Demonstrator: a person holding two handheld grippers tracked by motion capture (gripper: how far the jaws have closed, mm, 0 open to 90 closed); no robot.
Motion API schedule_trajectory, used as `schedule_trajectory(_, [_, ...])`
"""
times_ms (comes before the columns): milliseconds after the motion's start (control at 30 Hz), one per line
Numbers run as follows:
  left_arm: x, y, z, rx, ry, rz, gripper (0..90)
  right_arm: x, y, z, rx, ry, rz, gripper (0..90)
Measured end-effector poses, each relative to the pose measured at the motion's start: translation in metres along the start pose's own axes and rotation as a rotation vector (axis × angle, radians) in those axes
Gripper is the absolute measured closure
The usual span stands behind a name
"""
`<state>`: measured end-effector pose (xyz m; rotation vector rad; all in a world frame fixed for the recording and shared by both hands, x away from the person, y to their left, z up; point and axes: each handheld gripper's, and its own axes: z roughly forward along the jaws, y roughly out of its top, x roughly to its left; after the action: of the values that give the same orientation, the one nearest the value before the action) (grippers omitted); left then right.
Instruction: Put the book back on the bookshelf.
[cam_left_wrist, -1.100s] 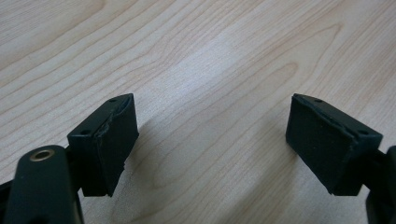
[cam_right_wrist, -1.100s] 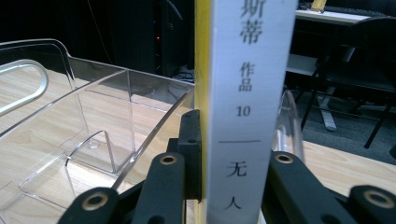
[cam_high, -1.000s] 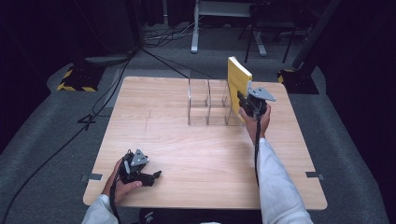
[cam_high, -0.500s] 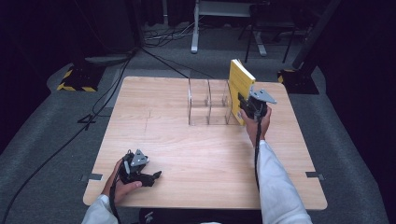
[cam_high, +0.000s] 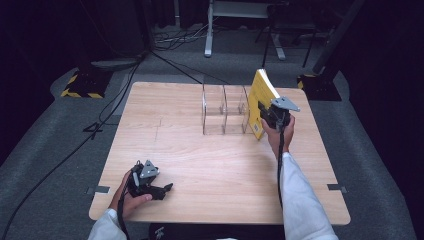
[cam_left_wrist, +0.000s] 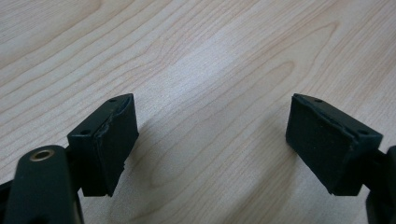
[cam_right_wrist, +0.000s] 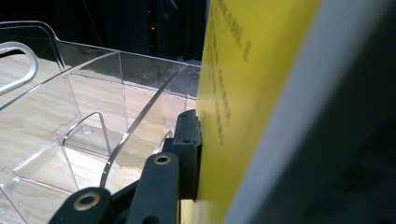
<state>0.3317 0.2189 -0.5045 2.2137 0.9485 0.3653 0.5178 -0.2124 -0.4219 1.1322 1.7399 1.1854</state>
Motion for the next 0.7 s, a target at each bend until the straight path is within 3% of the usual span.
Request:
schedule_trajectory(500, [0.0, 0.0, 0.0, 0.001, 0.004, 0.004, 17.5, -0.007, 0.0, -0.015, -0.03, 0.022, 0.012, 68.0])
schedule_trajectory(700, [0.0, 0.0, 0.0, 0.001, 0.004, 0.004, 17.5, -0.007, 0.0, -0.023, -0.036, 0.035, -0.015, 64.8])
